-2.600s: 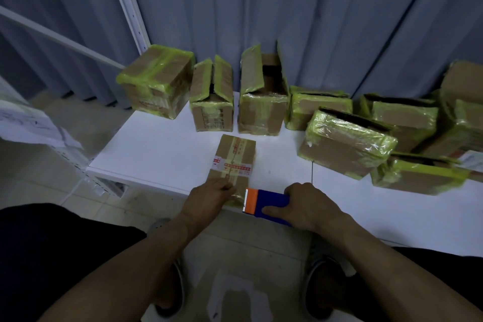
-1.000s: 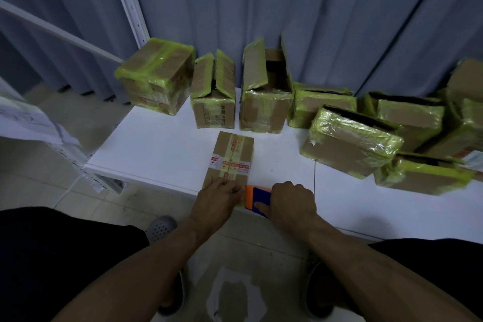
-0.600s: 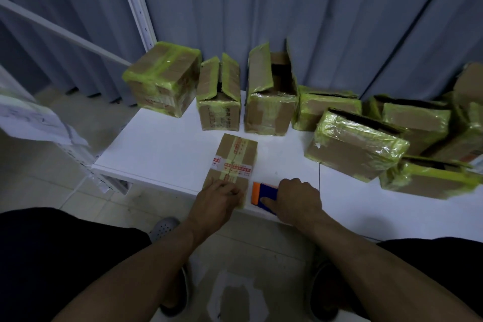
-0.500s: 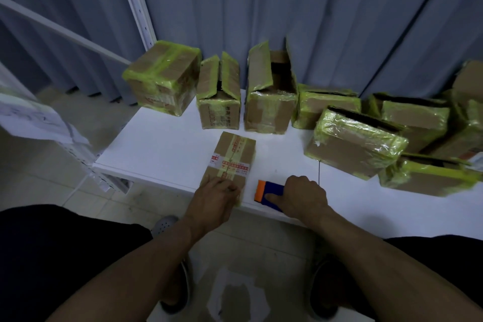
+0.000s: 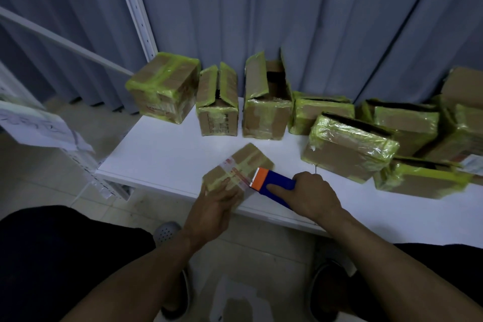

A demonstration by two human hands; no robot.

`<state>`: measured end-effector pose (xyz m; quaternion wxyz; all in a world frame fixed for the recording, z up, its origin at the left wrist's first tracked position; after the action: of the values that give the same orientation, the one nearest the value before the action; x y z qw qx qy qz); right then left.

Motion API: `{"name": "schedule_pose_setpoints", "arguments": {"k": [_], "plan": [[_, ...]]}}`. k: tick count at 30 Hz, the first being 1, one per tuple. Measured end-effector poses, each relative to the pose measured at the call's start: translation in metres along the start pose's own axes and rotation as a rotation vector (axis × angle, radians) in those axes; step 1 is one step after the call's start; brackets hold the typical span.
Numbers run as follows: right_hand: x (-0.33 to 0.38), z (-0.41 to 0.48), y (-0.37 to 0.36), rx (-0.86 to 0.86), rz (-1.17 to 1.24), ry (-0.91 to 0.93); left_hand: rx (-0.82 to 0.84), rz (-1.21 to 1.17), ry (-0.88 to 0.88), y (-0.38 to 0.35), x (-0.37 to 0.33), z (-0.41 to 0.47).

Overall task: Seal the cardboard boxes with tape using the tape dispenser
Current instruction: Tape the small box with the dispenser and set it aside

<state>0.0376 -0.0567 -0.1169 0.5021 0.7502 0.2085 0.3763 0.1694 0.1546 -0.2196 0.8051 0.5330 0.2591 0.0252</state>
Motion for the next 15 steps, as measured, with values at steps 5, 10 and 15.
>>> {"name": "schedule_pose_setpoints", "arguments": {"k": [5, 10, 15], "plan": [[-0.004, -0.004, 0.004, -0.006, 0.017, 0.011, -0.112, -0.227, 0.258, 0.018, 0.011, 0.003], [-0.007, -0.005, 0.002, 0.005, 0.005, 0.026, 0.173, 0.228, 0.426, 0.018, 0.031, 0.023], [-0.014, 0.000, 0.003, -0.012, 0.033, 0.020, 0.069, -0.079, 0.576, -0.017, 0.014, 0.047]]}}
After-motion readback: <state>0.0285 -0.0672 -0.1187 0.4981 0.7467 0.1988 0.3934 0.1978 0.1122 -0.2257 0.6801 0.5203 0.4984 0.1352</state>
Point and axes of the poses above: each hand's wrist, its own z-axis towards the middle knuckle, its own y-axis out of the back of the hand, x = y × z, the point moved 3 cm from there along z, towards the middle knuckle, and after that the axes turned 1 degree about y, right-handed, at the moved point
